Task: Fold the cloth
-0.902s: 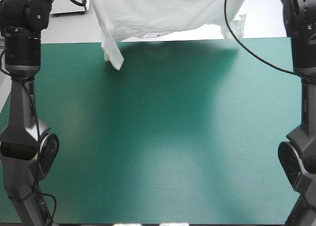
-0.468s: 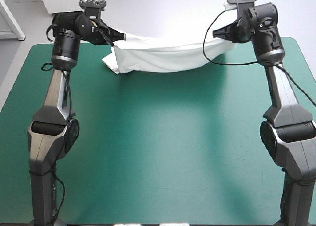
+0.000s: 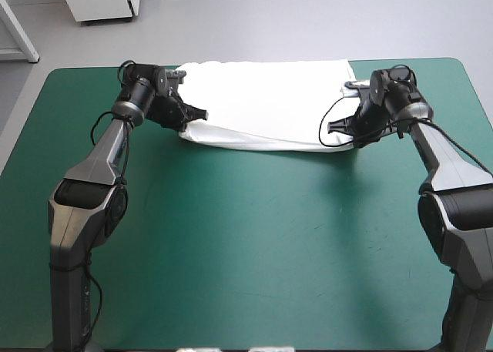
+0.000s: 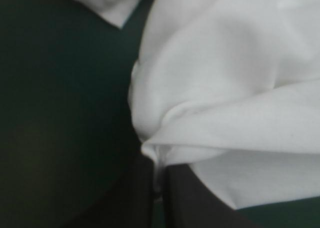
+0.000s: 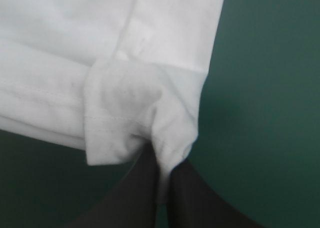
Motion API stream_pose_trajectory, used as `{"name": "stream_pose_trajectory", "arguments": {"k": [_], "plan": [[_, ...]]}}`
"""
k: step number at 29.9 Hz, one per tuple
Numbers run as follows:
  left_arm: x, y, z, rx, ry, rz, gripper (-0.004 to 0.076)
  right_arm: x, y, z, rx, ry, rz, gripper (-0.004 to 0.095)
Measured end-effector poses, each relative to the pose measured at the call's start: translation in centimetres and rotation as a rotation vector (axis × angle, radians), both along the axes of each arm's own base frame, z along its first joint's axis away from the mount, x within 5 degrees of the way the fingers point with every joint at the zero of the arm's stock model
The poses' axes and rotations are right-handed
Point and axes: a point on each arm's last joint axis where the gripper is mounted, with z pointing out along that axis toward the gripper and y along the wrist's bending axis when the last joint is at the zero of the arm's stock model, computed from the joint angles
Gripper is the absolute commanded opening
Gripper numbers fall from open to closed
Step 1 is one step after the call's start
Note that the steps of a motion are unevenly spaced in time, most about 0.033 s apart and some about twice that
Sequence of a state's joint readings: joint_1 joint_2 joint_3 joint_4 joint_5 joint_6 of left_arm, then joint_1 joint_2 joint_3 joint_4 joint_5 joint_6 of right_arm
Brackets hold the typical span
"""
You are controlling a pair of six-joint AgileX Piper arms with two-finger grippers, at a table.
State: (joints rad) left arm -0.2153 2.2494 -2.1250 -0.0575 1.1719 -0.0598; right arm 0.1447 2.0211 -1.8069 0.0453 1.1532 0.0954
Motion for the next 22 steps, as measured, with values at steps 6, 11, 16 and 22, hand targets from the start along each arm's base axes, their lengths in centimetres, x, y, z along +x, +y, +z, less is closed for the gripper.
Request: {"name": "stream_pose_trajectory", "arguments": {"k": [6,11,16,22], "plan": [[-7.0,-0.7,-0.6,-0.024,-0.011,-0.017,-0.0009,-5.0,-0.6,-1.1,0.008,0.027,0.015,-0.0017],[-14.2,1.0,-1.3,-0.028,0.050,-0.014,-0.0009,-10.1,-1.1,-1.7,0.030,0.052,0.030,-0.0017],[-20.7,2.6,-0.2,-0.058,0.048,-0.007,-0.0009,-15.0,-1.4,-1.2,0.076,0.071,0.045,-0.0017],[-27.3,3.9,1.3,-0.131,0.022,0.005,-0.0009,-20.5,-1.5,-0.8,0.138,0.110,0.056,-0.0017]]}}
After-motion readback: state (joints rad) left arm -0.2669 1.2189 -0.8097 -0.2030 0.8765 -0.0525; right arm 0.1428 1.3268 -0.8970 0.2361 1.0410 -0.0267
